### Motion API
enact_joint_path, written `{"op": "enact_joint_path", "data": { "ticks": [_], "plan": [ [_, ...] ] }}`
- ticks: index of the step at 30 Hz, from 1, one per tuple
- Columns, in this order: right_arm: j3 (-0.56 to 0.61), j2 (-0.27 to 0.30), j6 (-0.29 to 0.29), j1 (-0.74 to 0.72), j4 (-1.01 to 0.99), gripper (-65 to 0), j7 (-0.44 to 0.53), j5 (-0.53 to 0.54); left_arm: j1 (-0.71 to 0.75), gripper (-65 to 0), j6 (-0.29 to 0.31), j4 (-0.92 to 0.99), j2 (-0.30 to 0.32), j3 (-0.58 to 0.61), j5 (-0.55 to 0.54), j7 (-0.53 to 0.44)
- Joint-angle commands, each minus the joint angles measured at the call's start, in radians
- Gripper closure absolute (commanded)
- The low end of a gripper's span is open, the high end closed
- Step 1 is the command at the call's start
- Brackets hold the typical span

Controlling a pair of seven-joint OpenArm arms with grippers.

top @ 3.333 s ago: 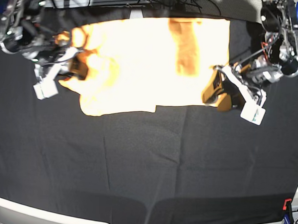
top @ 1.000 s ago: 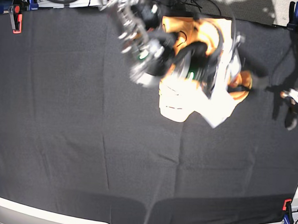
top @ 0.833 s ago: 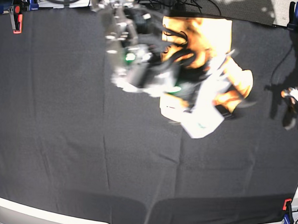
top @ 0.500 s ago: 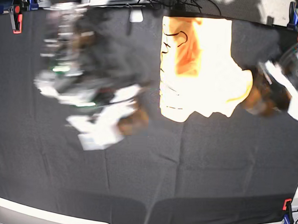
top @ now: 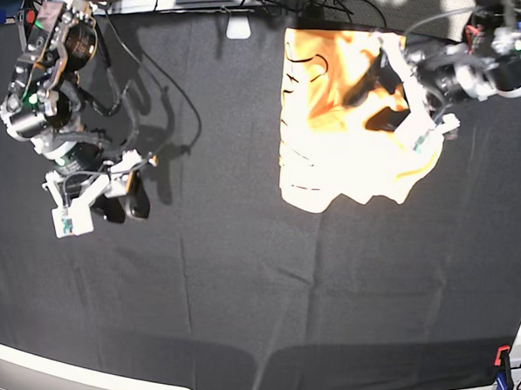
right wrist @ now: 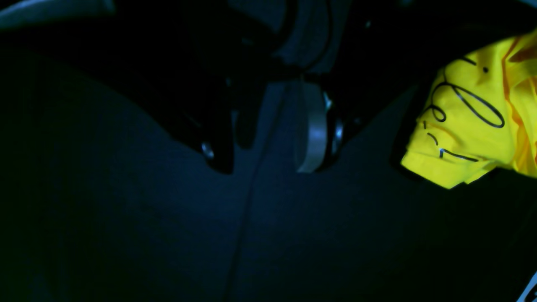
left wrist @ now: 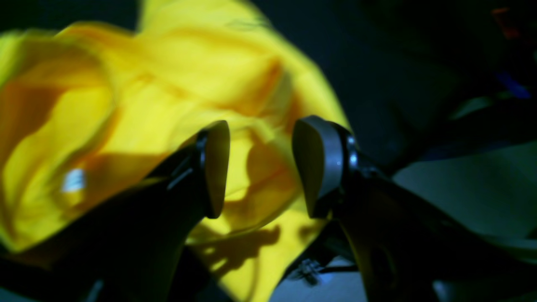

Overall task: Layout the t-shirt on the table in an organized manner, then fold the t-shirt properly
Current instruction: 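Release the shirt and move both grippers away from it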

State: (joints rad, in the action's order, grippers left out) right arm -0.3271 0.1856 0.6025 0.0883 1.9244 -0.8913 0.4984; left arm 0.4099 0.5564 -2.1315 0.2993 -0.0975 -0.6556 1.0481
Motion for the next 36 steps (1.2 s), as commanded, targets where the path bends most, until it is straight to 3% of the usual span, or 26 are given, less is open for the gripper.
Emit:
{"op": "enact_joint_path", "data": {
  "ticks": [1,11,15,18,23,26,29,36],
  "plan": [
    [-0.003,0.011,0.004,-0.016,0.015,-23.7,0.022,0.018,-0.002,-26.2,-0.009,-0.017,0.006,0.000,-0.013,-0.025],
    [-0.003,0.011,0.004,-0.016,0.015,-23.7,0.023,0.018,0.025,-23.7,-0.034,-0.017,0.006,0.001,-0.007,0.014],
    [-0.003,0.011,0.003,-0.016,0.015,-23.7,0.027,0.018,0.050,-13.2,-0.034,-0.017,0.006,0.001,-0.053,0.012],
    [-0.003,0.011,0.003,-0.017,0.015,-23.7,0.028,0.018,0.056,0.0,-0.034,-0.017,0.006,0.001,-0.052,0.002],
    [-0.003,0.011,0.004,-0.016,0.015,-23.7,0.029,0.018,0.056,0.0,-0.033,-0.017,0.006,-0.010,-0.052,0.011],
    [-0.003,0.011,0.004,-0.016,0.015,-23.7,0.033,0.018,0.058,0.0,-0.028,-0.017,0.006,-0.050,-0.052,0.069],
    [-0.003,0.011,0.004,-0.016,0.015,-23.7,0.038,0.018,0.080,0.0,0.011,-0.017,0.006,-0.147,-0.052,0.088],
    [-0.003,0.011,0.004,-0.016,0.015,-23.7,0.067,0.019,0.237,0.0,0.016,-0.017,0.042,-0.380,-0.053,0.089]
  ]
}}
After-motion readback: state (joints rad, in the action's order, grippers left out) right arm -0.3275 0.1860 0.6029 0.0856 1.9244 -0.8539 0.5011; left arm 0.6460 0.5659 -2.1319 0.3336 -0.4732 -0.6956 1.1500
